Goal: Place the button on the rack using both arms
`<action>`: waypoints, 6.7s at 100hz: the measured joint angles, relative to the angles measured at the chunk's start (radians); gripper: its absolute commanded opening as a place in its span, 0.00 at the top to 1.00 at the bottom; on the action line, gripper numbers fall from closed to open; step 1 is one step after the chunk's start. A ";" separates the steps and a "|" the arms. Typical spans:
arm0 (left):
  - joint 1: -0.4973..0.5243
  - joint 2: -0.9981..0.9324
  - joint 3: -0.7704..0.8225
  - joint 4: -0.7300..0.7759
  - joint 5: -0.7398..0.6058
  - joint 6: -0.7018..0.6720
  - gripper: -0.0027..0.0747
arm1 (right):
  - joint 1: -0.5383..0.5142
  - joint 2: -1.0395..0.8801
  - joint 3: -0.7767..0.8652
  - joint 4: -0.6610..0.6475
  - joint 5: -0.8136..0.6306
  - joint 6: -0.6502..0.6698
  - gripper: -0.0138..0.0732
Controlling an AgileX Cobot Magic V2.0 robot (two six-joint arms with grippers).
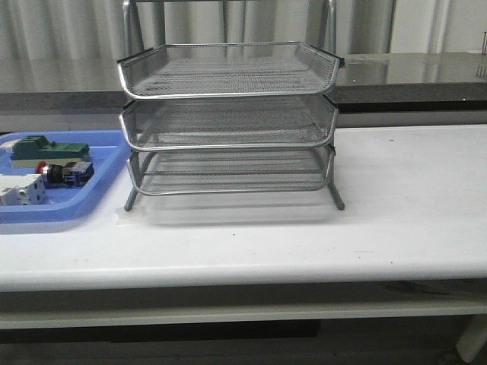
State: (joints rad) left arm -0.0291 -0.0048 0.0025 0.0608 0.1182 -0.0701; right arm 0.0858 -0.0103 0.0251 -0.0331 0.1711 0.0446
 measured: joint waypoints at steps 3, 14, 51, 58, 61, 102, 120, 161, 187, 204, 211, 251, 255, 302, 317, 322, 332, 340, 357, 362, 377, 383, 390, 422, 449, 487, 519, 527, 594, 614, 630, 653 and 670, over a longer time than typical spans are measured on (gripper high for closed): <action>0.000 0.000 0.000 0.000 0.000 0.000 0.99 | 0.000 0.000 0.000 0.000 0.000 0.000 0.91; 0.000 0.000 0.000 0.000 0.000 0.000 0.99 | 0.000 0.000 0.000 0.000 0.000 0.000 0.91; 0.000 0.000 0.000 0.000 0.000 0.000 0.99 | 0.000 0.000 0.000 0.000 0.000 0.000 0.91; 0.000 0.000 0.000 0.000 0.000 0.000 0.99 | 0.000 0.000 0.000 0.000 0.000 0.000 0.91; 0.000 0.000 0.000 0.000 0.000 0.000 0.99 | 0.000 0.000 0.000 0.000 0.000 0.000 0.91; 0.000 0.000 0.000 0.000 0.000 0.000 0.99 | 0.000 0.000 0.000 0.007 -0.243 0.000 0.91; 0.000 0.000 0.000 0.000 0.000 0.000 0.99 | 0.000 0.027 -0.119 0.033 -0.101 0.000 0.91; 0.000 0.000 0.000 0.000 0.000 0.000 0.99 | 0.000 0.491 -0.596 0.033 0.338 0.000 0.91; 0.000 0.000 0.000 0.000 0.000 0.000 0.99 | 0.000 0.745 -0.750 0.103 0.403 0.000 0.91; 0.000 0.000 0.000 0.000 0.000 0.000 0.99 | 0.000 0.835 -0.754 0.259 0.398 0.000 0.91; 0.000 0.000 0.000 0.000 0.000 0.000 0.99 | 0.000 0.868 -0.754 0.322 0.398 0.000 0.90; 0.000 0.000 0.000 0.000 0.000 0.000 0.99 | 0.000 1.043 -0.755 0.565 0.366 0.000 0.42; 0.000 0.000 0.000 0.000 0.000 0.000 0.99 | 0.002 1.060 -0.755 0.583 0.351 0.000 0.42; 0.000 0.000 0.000 0.000 0.000 0.000 0.99 | 0.154 1.374 -0.827 0.921 0.140 -0.211 0.42; 0.000 0.000 0.000 0.000 0.000 0.000 0.99 | 0.161 1.486 -0.909 0.972 0.128 -0.257 0.42; 0.000 0.000 0.000 0.000 0.000 0.000 0.99 | 0.161 1.517 -0.938 0.978 0.126 -0.265 0.42; 0.000 0.000 0.000 0.000 0.000 0.000 0.99 | 0.161 1.572 -0.983 0.986 0.126 -0.268 0.42; 0.000 0.000 0.000 0.000 0.000 0.000 0.99 | 0.161 1.608 -1.017 0.986 0.126 -0.273 0.42; 0.000 0.000 0.000 0.000 0.000 0.000 0.99 | 0.161 1.682 -1.086 0.987 0.130 -0.281 0.42; 0.000 0.000 0.000 0.000 0.000 0.000 0.99 | 0.161 1.701 -1.103 0.987 0.132 -0.282 0.42; 0.000 0.000 0.000 0.000 0.000 0.000 0.99 | 0.161 1.752 -1.144 0.988 0.139 -0.287 0.42; 0.000 0.000 0.000 0.000 0.000 0.000 0.99 | 0.161 1.772 -1.160 0.988 0.141 -0.289 0.42; 0.000 0.000 0.000 0.000 0.000 0.000 0.99 | 0.161 1.793 -1.173 0.990 0.145 -0.300 0.42; 0.000 0.000 0.000 0.000 0.000 0.000 0.99 | 0.161 1.845 -1.209 1.016 0.172 -0.330 0.43; 0.000 0.000 0.000 0.000 0.000 0.000 0.99 | 0.161 1.858 -1.221 1.074 0.200 -0.369 0.71; 0.000 0.000 0.000 0.000 0.000 0.000 0.99 | 0.161 1.858 -1.221 1.095 0.205 -0.369 0.82; 0.000 0.000 0.000 0.000 0.000 0.000 0.99 | 0.161 1.817 -1.146 1.091 0.220 -0.365 0.82; 0.000 0.000 0.000 0.000 0.000 0.000 0.99 | 0.161 1.782 -1.107 1.078 0.234 -0.365 0.82; 0.000 0.000 0.000 0.000 0.000 0.000 0.99 | 0.170 1.521 -0.811 1.057 0.263 -0.399 0.67; 0.000 0.000 0.000 0.000 0.000 0.000 0.99 | 0.170 1.517 -0.799 1.008 0.263 -0.439 0.35; 0.000 0.000 0.000 0.000 0.000 0.000 0.99 | 0.170 1.492 -0.797 0.985 0.279 -0.449 0.30; 0.000 0.000 0.000 0.000 0.000 0.000 0.99 | 0.170 1.366 -0.797 0.861 0.337 -0.450 0.30; 0.000 0.000 0.000 0.000 0.000 0.000 0.99 | 0.170 1.255 -0.797 0.718 0.423 -0.429 0.30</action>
State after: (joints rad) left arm -0.0291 -0.0048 0.0025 0.0608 0.1178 -0.0701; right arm 0.2563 1.2445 -0.7716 0.6850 0.5942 -0.3841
